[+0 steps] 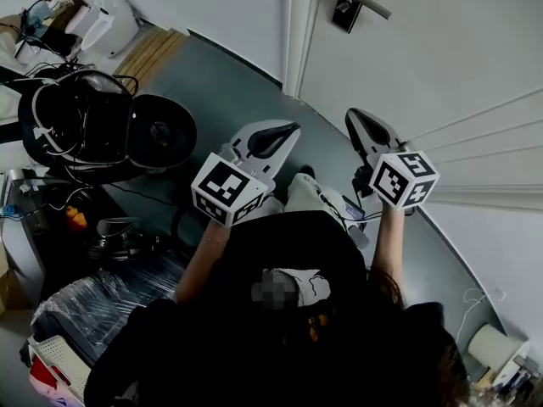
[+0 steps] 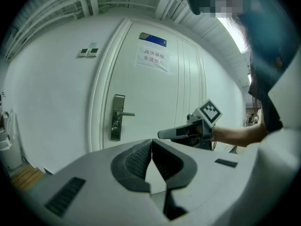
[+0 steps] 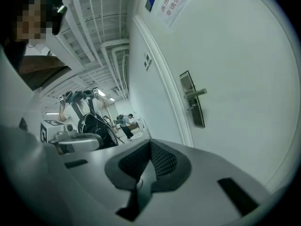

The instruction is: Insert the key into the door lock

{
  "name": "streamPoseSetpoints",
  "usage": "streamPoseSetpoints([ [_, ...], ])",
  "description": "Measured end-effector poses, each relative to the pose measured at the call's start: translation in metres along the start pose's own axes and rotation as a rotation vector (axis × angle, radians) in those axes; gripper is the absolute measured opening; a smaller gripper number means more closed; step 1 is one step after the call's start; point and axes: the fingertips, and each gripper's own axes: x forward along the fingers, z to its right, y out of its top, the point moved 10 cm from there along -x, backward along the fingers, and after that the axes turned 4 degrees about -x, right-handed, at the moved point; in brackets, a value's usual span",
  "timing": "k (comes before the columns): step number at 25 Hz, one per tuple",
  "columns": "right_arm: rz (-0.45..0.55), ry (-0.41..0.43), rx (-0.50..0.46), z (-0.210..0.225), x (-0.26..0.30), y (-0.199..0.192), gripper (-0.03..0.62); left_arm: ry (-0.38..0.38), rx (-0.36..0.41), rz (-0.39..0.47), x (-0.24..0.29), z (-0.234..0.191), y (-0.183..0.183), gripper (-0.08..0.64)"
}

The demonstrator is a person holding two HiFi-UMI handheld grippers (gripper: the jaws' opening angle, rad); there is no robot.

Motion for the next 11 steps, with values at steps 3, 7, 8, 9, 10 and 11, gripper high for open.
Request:
streamPoseSetpoints([
  [3, 0.004, -0.005, -0.005, -0.004, -0.003, 0.0, 0.004, 0.002, 0.0, 0.01, -0.005, 0.001, 0.0, 0.008],
  [7, 0.009, -0.005, -0.013, -0.008, -0.002, 0.0, 0.003, 0.003, 0.001, 0.015, -0.007, 0.002, -0.001, 0.008],
  [8, 0.008, -0.005, -0.014, -0.009, -0.001, 0.0, 0.003, 0.004, 0.001, 0.015, -0.008, 0.002, -0.001, 0.008],
  [9, 0.007, -0.004, -0.015, -0.01, -0.001, 0.0, 0.003, 0.006, 0.001, 0.014, -0.008, 0.002, -0.002, 0.008],
  [10, 0.006, -0.004, -0.016, -0.011, -0.001, 0.0, 0.003, 0.008, 0.002, 0.013, -0.009, 0.001, -0.002, 0.008],
  [11, 0.005, -0.004, -0.017, -0.012, 0.0, 0.0, 0.003, 0.01, 0.002, 0.012, -0.01, 0.001, -0.002, 0.008],
])
